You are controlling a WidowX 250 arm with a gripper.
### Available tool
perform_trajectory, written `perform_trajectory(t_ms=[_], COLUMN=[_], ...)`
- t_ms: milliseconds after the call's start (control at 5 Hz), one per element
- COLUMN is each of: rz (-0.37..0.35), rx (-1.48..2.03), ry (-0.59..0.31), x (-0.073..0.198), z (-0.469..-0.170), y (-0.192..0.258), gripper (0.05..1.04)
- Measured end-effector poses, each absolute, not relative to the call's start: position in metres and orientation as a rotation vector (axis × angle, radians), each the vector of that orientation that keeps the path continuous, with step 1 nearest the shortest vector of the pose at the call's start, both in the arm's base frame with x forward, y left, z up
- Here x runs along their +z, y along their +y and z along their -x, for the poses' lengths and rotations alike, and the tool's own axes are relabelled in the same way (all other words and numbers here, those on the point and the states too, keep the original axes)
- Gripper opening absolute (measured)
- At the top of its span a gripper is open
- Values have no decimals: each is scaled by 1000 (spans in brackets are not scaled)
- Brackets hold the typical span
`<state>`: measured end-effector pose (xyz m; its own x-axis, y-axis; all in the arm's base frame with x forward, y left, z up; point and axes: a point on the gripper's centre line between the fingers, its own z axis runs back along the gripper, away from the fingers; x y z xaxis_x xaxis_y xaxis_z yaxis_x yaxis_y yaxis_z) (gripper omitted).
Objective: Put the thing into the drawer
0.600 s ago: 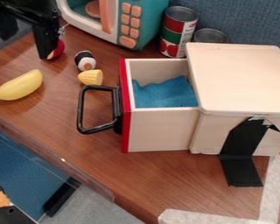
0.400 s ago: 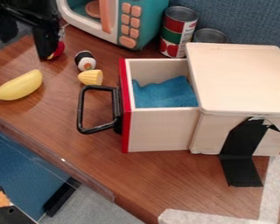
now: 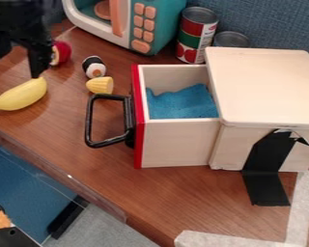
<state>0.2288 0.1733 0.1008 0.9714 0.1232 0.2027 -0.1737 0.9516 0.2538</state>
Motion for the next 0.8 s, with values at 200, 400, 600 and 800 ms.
perform_trajectory(t_ms=[200, 400, 600, 800], rz=[-289, -247, -96, 47], rx=[105, -3, -117, -170], ry=[-158, -99, -38, -15], x=[82, 68, 64, 64], z=[-242, -248, -248, -246], y=[202, 219, 223, 216], gripper=[1000, 1000, 1000, 1000])
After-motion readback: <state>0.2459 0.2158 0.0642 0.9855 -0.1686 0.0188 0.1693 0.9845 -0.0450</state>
